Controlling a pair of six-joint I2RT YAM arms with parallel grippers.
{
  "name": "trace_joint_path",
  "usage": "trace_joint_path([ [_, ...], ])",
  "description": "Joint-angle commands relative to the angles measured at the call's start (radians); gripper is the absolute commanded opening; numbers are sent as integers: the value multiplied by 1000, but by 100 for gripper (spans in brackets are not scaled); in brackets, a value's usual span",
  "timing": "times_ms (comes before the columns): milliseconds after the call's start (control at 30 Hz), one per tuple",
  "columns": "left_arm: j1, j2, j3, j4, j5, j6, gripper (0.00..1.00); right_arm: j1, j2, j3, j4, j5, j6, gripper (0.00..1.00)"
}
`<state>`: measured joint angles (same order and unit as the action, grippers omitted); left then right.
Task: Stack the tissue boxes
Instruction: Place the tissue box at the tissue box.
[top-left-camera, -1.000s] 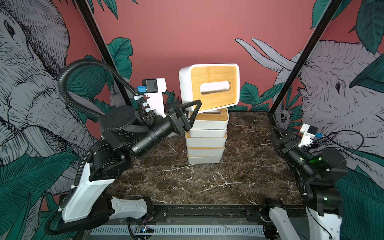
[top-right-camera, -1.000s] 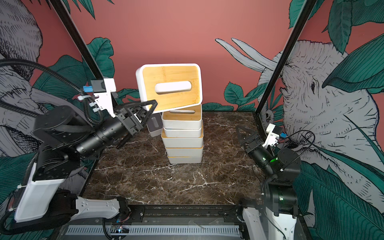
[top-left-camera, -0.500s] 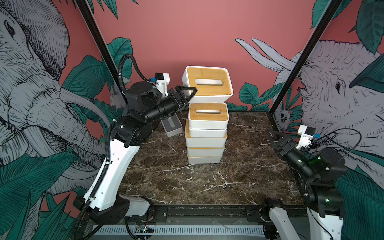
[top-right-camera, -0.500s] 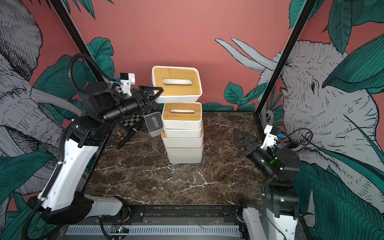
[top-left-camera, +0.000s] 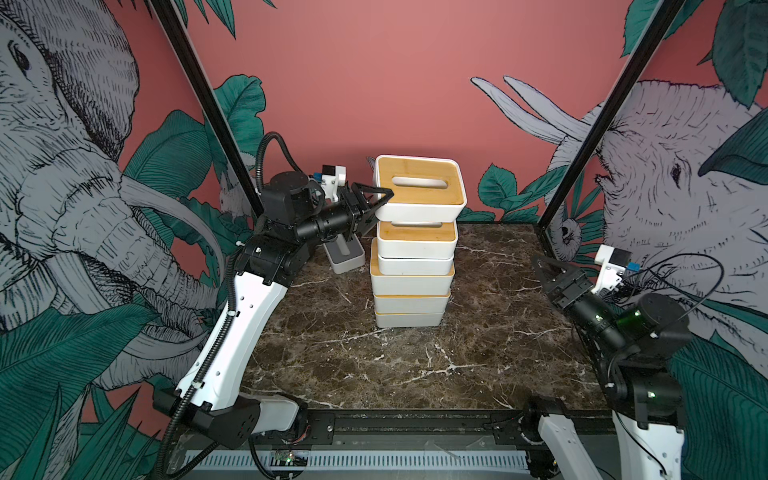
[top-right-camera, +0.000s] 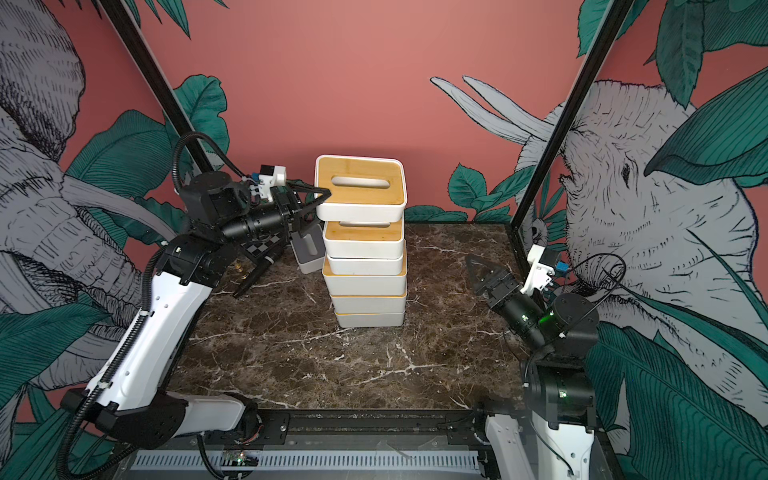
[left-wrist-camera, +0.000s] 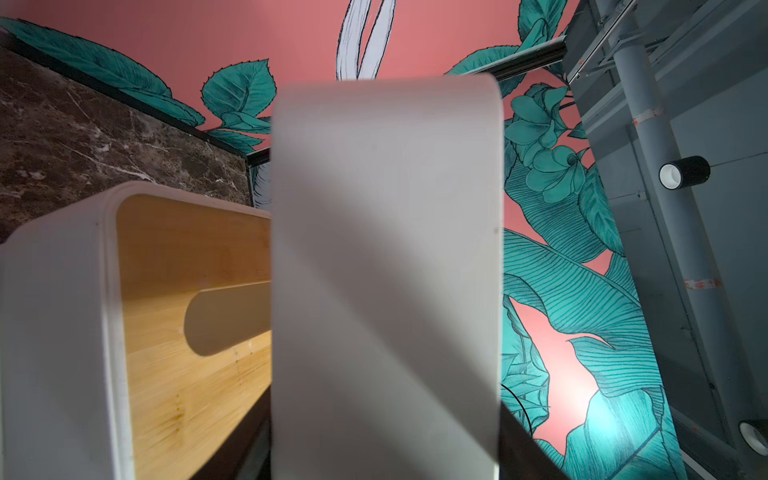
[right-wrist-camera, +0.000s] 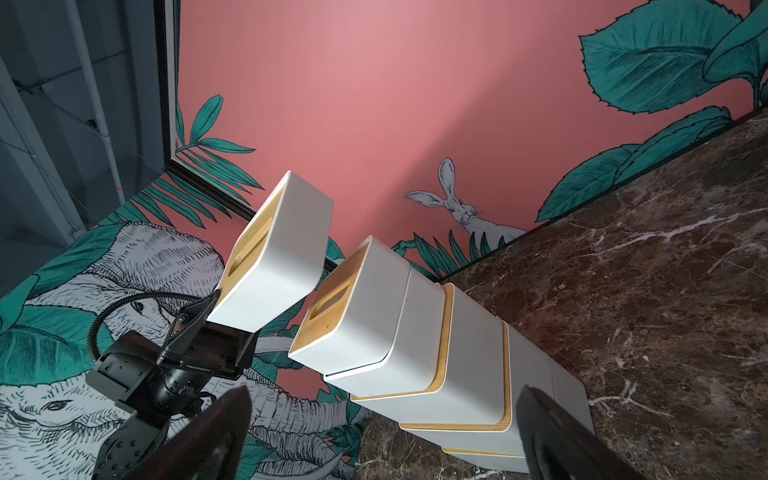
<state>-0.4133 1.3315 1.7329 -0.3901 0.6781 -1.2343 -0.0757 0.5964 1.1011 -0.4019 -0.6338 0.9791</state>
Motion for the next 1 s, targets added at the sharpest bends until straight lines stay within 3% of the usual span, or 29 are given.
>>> trace_joint_path([
  [0,1,-40,31,58,68,26,50,51,46,53,111,2,-6,99],
  [67,2,-41,27,45,69,36,50,102,77,77,112,42,-31,99],
  [267,2,-44,-3,64,77,28,50,394,248,203,105,193,-192,99],
  [500,2,-49,-16,8,79,54,51,546,401,327,149,253,-259,99],
  [700,2,-45,-22,1,82,55,51,583,437,355,155,323,-296,99],
  [967,2,-57,-50,1,78,58,53,587,475,377,156,305,-295,99],
])
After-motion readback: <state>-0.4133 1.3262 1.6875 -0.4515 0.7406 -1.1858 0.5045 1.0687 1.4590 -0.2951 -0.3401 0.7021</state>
